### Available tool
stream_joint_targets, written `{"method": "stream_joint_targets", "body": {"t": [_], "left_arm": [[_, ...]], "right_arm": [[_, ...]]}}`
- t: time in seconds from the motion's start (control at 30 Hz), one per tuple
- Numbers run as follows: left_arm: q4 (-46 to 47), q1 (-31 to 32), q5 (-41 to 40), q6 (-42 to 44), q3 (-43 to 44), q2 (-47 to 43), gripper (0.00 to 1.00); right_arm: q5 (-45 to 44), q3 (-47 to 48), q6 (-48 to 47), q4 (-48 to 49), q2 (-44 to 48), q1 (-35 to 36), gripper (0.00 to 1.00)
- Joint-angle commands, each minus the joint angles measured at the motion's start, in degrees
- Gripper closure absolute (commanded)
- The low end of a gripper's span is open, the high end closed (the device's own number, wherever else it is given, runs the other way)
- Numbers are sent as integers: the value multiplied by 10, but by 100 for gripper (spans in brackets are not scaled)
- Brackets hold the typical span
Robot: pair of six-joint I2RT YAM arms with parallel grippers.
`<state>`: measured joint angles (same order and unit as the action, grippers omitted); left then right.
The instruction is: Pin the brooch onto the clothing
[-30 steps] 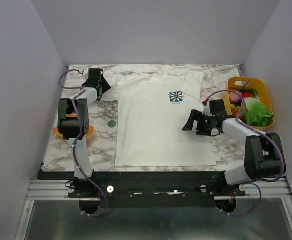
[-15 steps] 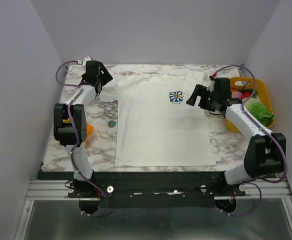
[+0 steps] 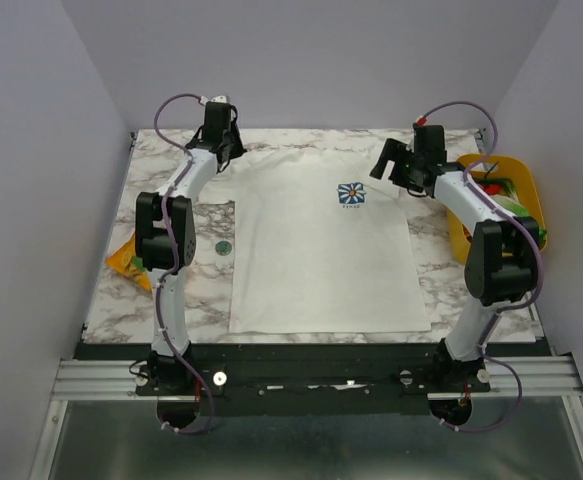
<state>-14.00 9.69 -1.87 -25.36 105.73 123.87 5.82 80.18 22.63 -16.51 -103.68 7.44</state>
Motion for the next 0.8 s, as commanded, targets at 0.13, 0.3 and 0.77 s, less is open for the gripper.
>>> {"method": "stream_joint_targets", "body": {"t": [0.13, 0.3, 0.77], "left_arm": [[-141, -31, 6, 22, 130, 109, 100], [-203, -35, -25, 35, 231, 174, 100], [-181, -57, -86, 70, 203, 134, 100]], "right_arm": [[-4, 52, 0, -10, -43, 2, 0], [-16, 59, -7, -13, -43, 1, 0], [-35, 108, -8, -38, -73, -12, 0]]}}
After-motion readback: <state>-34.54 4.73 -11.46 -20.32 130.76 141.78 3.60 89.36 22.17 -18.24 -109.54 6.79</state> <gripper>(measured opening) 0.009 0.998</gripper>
